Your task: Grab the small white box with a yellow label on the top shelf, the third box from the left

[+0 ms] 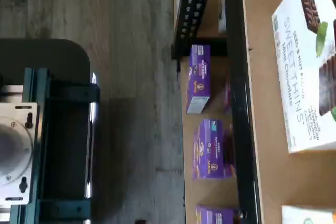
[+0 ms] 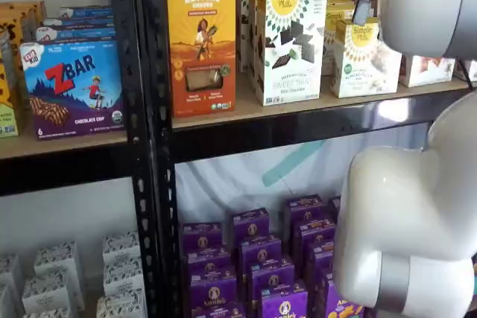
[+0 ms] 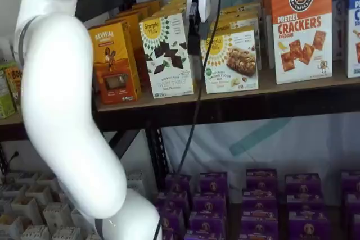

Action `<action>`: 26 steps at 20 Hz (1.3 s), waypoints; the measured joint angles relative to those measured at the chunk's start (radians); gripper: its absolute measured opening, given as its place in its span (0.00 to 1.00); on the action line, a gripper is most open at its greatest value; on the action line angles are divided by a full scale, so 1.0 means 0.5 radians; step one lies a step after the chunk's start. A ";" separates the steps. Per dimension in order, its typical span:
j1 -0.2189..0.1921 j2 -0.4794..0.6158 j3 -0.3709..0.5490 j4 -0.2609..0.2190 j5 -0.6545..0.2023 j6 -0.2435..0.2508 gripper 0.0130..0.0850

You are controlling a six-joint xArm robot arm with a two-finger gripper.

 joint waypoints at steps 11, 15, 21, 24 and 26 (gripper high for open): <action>0.081 -0.348 0.356 0.036 -0.205 0.081 1.00; 0.010 -0.401 0.416 0.156 -0.355 0.038 1.00; -0.075 -0.361 0.409 0.236 -0.606 -0.066 1.00; -0.070 -0.301 0.382 0.209 -0.710 -0.098 1.00; -0.056 -0.250 0.349 0.177 -0.742 -0.103 1.00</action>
